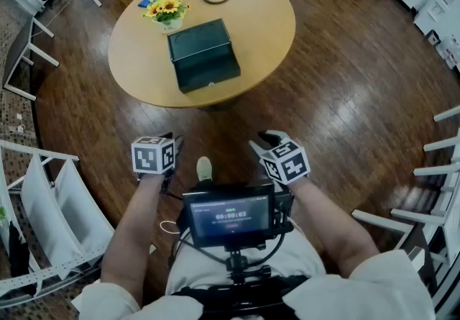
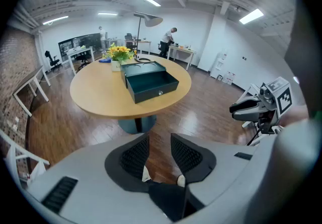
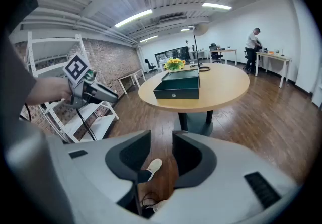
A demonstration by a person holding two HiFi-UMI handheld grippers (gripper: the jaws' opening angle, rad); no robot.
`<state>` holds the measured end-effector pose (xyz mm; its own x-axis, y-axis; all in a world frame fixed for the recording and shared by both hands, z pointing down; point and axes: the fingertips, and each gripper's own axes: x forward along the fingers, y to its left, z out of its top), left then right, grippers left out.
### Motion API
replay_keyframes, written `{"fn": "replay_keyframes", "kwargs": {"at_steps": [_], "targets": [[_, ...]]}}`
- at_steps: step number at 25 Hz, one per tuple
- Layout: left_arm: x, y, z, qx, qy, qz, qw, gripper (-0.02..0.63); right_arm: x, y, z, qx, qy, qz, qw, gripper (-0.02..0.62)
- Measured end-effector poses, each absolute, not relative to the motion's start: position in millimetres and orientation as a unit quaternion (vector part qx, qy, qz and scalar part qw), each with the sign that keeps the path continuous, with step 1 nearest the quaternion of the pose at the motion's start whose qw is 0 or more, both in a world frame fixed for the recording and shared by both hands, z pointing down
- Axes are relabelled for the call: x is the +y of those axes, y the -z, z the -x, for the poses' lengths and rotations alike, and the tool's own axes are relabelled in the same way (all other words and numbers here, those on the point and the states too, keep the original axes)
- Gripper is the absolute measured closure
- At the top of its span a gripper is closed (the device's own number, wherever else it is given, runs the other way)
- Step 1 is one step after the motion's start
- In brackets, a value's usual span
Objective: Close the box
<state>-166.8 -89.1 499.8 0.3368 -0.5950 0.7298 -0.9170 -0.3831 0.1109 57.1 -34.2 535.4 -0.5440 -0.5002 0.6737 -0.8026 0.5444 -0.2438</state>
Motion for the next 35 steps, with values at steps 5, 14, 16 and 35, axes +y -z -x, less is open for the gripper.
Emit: {"fn": "replay_keyframes", "kwargs": {"at_steps": [5,14,16,35], "targets": [[-173.0,-474.7,180.9,-0.439,-0.339,-0.802,0.221,0.466,-61.8,-542.2,-41.8,-0.835,-0.259,-0.396,0.282,0.454],[-333.9,-469.9,142.6,-0.265,-0.424,-0.852,0.153,0.466,-136.2,-547.2,3.2,-0.807,-0.281,-0.443,0.271,0.454],[-357.6,-476.9,126.9,-0.215,-0.442,-0.86,0.138,0.466,-147.3,-552.2,14.7,-0.794,-0.289,-0.463,0.267,0.454],[-418.0,-542.2,80.8,0.001,-0.539,-0.838,0.08,0.606,-221.3,-584.8,59.9,-0.735,-0.29,-0.57,0.225,0.454]]}}
